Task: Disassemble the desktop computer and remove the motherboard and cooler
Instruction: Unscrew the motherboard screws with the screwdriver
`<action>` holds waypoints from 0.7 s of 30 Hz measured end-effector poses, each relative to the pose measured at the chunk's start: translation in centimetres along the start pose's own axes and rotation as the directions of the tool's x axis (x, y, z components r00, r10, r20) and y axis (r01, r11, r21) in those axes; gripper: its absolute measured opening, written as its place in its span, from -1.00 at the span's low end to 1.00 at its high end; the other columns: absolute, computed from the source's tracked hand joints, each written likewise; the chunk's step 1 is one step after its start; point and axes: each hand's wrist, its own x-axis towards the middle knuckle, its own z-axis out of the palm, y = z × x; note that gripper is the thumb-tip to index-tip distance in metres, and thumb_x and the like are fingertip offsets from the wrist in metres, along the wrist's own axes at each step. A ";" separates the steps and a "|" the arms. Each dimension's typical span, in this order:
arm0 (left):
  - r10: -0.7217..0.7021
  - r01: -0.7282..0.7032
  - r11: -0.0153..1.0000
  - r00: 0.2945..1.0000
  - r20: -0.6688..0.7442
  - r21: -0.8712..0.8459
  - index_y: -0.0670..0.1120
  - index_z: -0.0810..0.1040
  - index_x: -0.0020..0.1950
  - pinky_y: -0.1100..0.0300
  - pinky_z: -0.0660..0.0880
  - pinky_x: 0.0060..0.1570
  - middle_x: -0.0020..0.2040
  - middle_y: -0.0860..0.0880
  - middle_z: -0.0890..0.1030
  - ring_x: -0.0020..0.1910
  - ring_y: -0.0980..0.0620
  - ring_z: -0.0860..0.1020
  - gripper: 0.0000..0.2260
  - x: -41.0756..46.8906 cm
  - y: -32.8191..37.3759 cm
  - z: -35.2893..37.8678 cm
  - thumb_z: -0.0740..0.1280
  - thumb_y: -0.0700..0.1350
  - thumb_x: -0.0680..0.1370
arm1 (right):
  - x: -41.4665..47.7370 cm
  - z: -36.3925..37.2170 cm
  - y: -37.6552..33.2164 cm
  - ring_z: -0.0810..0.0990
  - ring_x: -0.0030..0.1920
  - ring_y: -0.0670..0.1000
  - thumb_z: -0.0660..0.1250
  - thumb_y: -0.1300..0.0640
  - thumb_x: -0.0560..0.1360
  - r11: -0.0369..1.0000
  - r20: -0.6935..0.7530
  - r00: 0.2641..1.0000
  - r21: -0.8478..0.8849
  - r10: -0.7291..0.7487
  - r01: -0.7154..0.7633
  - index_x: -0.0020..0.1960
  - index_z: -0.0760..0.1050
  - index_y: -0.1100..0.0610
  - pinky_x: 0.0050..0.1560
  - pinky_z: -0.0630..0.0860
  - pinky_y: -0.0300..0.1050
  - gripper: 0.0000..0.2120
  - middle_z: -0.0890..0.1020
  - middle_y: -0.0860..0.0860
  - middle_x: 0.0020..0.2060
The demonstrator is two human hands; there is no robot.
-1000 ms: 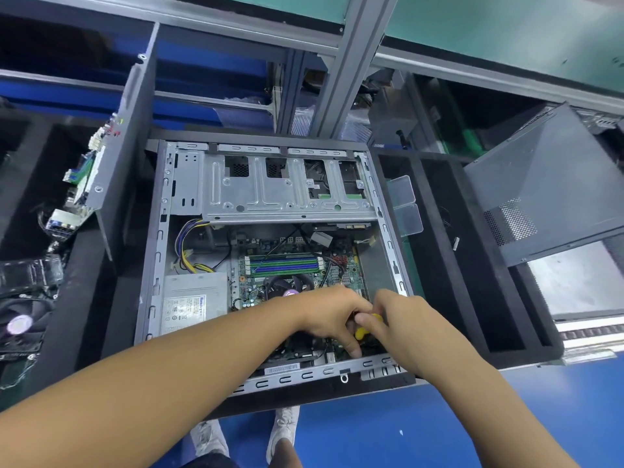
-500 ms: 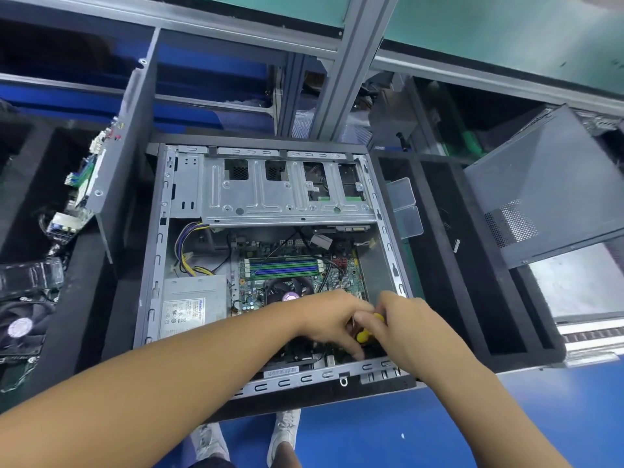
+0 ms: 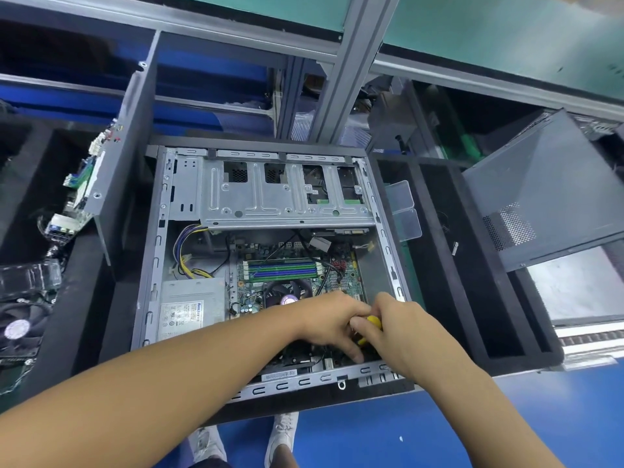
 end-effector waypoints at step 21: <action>0.007 -0.006 0.849 1.000 -0.001 0.528 0.09 0.48 -0.08 0.10 0.42 0.01 -0.22 0.13 0.56 -0.19 0.08 0.52 -0.92 -1.4 -0.3 -1.1 0.37 -0.04 0.51 | 0.2 0.3 1.4 0.42 -0.38 -0.10 0.23 0.07 0.62 0.990 -0.073 0.992 0.086 -0.106 0.112 0.07 0.43 -0.02 -0.46 0.24 -0.27 -0.95 0.47 -0.11 -0.29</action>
